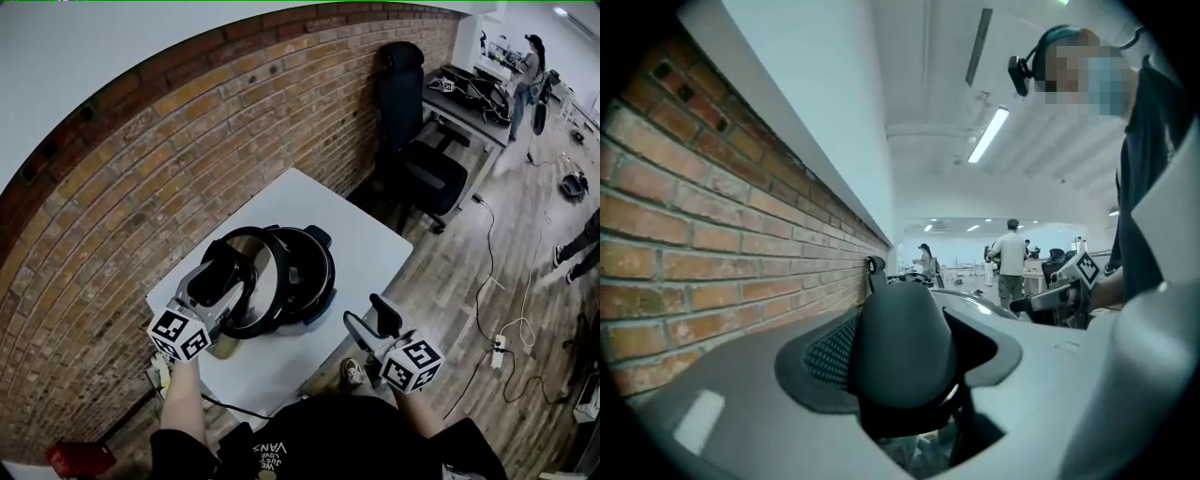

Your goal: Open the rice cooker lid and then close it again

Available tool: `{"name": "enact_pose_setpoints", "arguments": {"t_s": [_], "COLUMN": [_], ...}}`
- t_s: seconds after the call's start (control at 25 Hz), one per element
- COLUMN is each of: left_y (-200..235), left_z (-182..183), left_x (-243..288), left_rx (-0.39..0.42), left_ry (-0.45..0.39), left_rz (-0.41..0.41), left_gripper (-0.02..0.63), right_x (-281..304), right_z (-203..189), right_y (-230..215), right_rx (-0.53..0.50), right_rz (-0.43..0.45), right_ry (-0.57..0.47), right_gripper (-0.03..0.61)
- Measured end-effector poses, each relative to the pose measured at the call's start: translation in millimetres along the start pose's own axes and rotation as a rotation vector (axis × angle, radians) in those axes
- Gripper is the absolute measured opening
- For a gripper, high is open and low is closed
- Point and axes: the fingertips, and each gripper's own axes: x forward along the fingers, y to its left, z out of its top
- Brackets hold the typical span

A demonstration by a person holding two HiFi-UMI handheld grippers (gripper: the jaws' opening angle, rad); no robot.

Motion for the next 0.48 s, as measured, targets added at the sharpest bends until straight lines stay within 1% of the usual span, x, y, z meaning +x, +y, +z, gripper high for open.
{"name": "enact_pose_setpoints", "arguments": {"t_s": [0.16, 0.36, 0.48], "left_y": [-10, -23, -32], "left_z": [2, 0, -3], "left_x": [29, 56, 70], "left_rx": [0.047, 0.153, 0.202], "left_ry": [0.038, 0.113, 0.155], "left_rz": [-0.075, -0.159, -0.216], "left_gripper": [0.282, 0.282, 0.282], "right_x": [-11, -21, -28], "right_z": [1, 1, 1], "right_y": [-12, -24, -32], "right_rx": [0.007, 0.014, 0.02], "right_rz": [-0.041, -0.074, -0.097], "right_ry": [-0.01, -0.019, -0.024], "right_gripper": [0.293, 0.293, 0.293]}}
